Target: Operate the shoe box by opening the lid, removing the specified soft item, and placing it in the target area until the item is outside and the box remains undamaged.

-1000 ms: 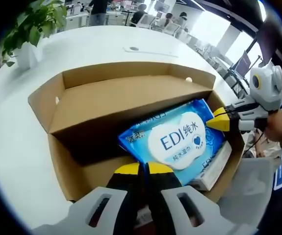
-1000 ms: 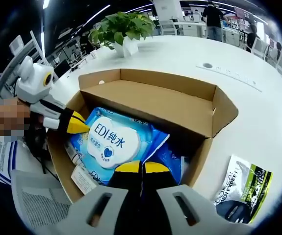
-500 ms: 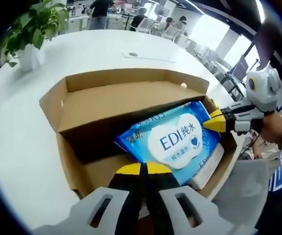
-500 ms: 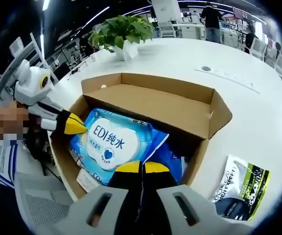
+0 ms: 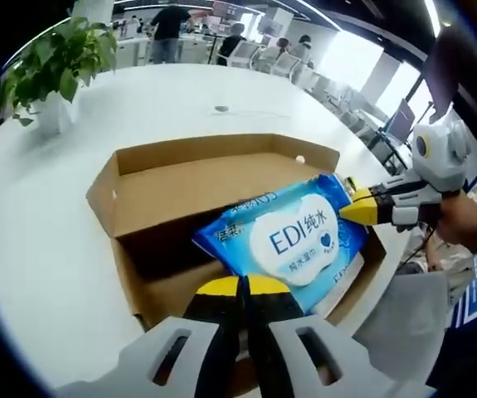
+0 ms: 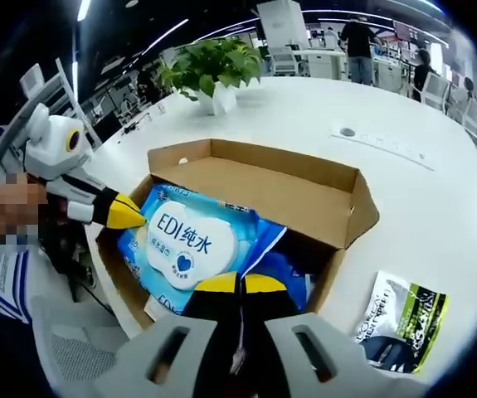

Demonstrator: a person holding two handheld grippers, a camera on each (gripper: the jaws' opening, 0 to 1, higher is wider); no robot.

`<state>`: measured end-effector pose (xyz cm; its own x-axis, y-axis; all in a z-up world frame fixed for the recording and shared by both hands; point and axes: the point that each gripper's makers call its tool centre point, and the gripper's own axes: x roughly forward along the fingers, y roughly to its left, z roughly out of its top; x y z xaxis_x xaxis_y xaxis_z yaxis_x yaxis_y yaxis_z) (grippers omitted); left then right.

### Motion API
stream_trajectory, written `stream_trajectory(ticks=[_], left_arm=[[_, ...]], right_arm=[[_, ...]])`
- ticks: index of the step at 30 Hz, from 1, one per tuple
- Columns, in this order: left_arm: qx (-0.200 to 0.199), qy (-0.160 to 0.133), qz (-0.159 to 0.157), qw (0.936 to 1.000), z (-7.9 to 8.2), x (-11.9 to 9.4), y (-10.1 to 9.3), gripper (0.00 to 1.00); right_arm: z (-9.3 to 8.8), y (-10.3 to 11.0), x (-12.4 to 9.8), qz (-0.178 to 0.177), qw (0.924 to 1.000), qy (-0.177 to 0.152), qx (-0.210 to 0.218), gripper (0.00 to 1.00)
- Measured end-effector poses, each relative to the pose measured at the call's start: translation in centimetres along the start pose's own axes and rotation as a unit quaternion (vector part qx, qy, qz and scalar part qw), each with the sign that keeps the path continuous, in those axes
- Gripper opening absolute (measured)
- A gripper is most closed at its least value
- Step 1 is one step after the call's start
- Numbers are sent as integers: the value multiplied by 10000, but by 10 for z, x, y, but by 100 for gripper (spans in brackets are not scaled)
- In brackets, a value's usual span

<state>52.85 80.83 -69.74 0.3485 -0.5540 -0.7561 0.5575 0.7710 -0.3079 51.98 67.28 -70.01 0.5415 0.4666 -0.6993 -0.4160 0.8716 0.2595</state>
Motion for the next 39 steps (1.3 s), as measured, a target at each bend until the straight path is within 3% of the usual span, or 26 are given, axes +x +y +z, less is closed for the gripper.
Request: stream_trajectory(ticks=[19,39], left_arm=[[300,-217,-89,9993,22,-27,-24,0],[632,-155,-286,9975,31,-17,-61,0]], right_arm=[[23,8,-43,-120,9990,-418,-33,0],[13,-15,-74,-373,9978,-545,102,0]])
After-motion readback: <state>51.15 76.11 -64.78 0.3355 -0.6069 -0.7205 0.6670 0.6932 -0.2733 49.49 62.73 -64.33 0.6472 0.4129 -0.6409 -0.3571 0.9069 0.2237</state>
